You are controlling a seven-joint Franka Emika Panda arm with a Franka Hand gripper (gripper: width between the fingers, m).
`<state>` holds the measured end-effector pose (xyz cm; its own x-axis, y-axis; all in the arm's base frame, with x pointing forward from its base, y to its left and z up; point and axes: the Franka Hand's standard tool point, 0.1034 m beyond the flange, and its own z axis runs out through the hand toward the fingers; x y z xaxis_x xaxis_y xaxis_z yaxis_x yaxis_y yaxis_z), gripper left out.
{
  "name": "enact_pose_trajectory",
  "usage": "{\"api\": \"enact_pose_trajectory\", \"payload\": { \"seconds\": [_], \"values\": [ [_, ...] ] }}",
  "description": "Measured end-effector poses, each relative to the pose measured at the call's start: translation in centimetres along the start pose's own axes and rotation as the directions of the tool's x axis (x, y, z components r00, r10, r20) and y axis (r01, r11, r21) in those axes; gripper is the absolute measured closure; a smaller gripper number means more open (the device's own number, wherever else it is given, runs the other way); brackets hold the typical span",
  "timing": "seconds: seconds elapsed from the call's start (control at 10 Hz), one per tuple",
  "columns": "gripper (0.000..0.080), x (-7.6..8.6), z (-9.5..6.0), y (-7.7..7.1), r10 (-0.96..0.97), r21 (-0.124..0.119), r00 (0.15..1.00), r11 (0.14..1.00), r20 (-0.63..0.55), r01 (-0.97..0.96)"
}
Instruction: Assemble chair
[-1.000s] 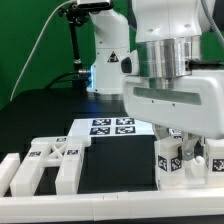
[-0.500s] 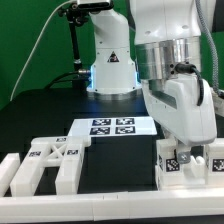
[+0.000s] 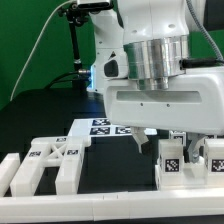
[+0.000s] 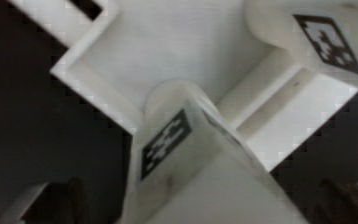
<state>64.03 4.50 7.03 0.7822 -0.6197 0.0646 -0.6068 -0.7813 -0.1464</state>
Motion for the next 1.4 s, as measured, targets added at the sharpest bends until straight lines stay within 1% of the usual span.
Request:
{"api": "enact_pose_trajectory", "payload": {
  "seconds": [0.1, 0.2, 0.3, 0.4, 0.5, 0.6, 0.7, 0.8, 0.9, 1.0, 1.2, 1.3, 1.4],
  "values": [
    [0.0151, 0.23, 0.02, 0.38, -0.097, -0.002, 0.995, 0.995, -0.001, 0.097],
    [0.015, 0.19, 0.01, 0.23, -0.189, 0.001, 0.982, 0.982, -0.021, 0.189],
    [0.015, 0.0, 0.06, 0.21, -0.203, 0.004, 0.978, 0.979, -0.045, 0.204],
    [0.0232, 0.03, 0.15, 0.37, -0.198, 0.002, 0.979, 0.98, -0.04, 0.199],
    [0.0397, 0.03, 0.17, 0.37, -0.198, 0.002, 0.979, 0.98, -0.04, 0.199],
    [0.0397, 0.01, 0.2, 0.36, -0.125, 0.006, 0.991, 0.992, -0.039, 0.126],
    [0.0511, 0.05, 0.2, 0.37, -0.041, 0.01, 0.998, 0.999, -0.04, 0.041],
    [0.0511, 0.11, 0.2, 0.44, 0.045, 0.012, 0.998, 0.999, -0.04, -0.045],
    [0.0511, 0.12, 0.21, 0.46, 0.083, 0.014, 0.996, 0.997, -0.039, -0.082],
    [0.0511, 0.22, 0.2, 0.48, 0.197, 0.017, 0.98, 0.98, -0.037, -0.196],
    [0.0511, 0.69, 0.12, 0.23, 0.452, 0.026, 0.892, 0.892, -0.037, -0.451],
    [0.0511, 0.69, 0.03, 0.24, 0.604, 0.025, 0.796, 0.797, -0.032, -0.604],
    [0.0511, 0.73, -0.01, 0.37, 0.706, 0.021, 0.708, 0.708, -0.017, -0.706]
  ]
}}
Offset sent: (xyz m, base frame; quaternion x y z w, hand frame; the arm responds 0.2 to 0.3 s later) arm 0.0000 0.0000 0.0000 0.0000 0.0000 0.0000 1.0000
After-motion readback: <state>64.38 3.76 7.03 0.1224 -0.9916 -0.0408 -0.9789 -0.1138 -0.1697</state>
